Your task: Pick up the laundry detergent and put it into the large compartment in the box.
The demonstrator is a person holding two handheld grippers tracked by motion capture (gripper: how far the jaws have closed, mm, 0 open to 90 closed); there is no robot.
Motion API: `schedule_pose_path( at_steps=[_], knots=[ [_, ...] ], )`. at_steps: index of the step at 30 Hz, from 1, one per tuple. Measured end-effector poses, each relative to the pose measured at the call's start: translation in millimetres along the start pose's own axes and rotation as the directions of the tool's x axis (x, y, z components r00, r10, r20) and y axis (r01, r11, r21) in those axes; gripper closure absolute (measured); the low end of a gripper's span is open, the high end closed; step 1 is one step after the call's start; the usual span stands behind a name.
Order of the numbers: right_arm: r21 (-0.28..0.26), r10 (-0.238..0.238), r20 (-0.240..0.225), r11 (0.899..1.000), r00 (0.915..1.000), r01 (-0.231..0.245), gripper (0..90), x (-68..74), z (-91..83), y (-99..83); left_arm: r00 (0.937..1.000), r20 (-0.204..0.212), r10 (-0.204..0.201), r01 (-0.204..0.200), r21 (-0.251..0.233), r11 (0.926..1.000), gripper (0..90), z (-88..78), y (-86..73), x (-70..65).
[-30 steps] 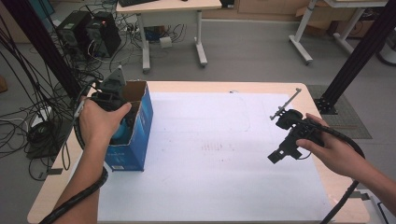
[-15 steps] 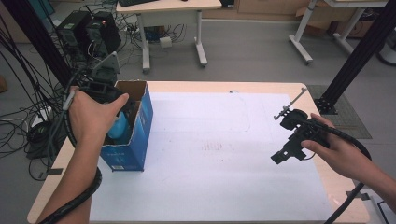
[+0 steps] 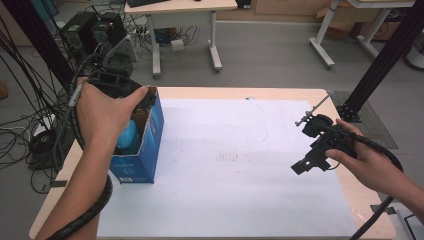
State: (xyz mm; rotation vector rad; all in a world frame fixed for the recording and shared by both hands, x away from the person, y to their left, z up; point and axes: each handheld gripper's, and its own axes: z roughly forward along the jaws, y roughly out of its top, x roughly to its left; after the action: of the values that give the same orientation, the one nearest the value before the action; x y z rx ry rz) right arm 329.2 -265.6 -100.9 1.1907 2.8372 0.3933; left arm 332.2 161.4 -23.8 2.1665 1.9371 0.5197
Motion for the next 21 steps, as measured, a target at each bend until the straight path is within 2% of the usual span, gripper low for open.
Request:
schedule_pose_path(
  at_steps=[4,7,12,21],
  knots=[
    [-0.003,0.001,0.001,1.0,1.0,-0.001,3.9,-1.0,-1.6,-2.7,0.9995,0.018,0.024,-0.024,-0.012,0.9996,6.8,0.9,2.5,-10.3],
    [-0.004,0.003,0.0,1.0,1.0,-0.003,3.9,-2.6,-2.0,-3.5,0.9985,0.019,0.052,-0.052,-0.01,0.9986,6.8,1.2,5.8,-18.4],
    [-0.005,0.012,-0.004,1.0,0.9999,-0.012,3.9,-6.1,-1.3,-5.3,0.997,0.024,0.074,-0.074,-0.013,0.9972,6.8,2.4,9.8,-28.3],
    [-0.008,0.014,-0.01,1.0,0.9999,-0.014,3.8,-13.0,1.3,-8.1,0.9945,0.038,0.098,-0.098,0.006,0.9951,6.7,12.9,15.1,-34.0]
  ],
)
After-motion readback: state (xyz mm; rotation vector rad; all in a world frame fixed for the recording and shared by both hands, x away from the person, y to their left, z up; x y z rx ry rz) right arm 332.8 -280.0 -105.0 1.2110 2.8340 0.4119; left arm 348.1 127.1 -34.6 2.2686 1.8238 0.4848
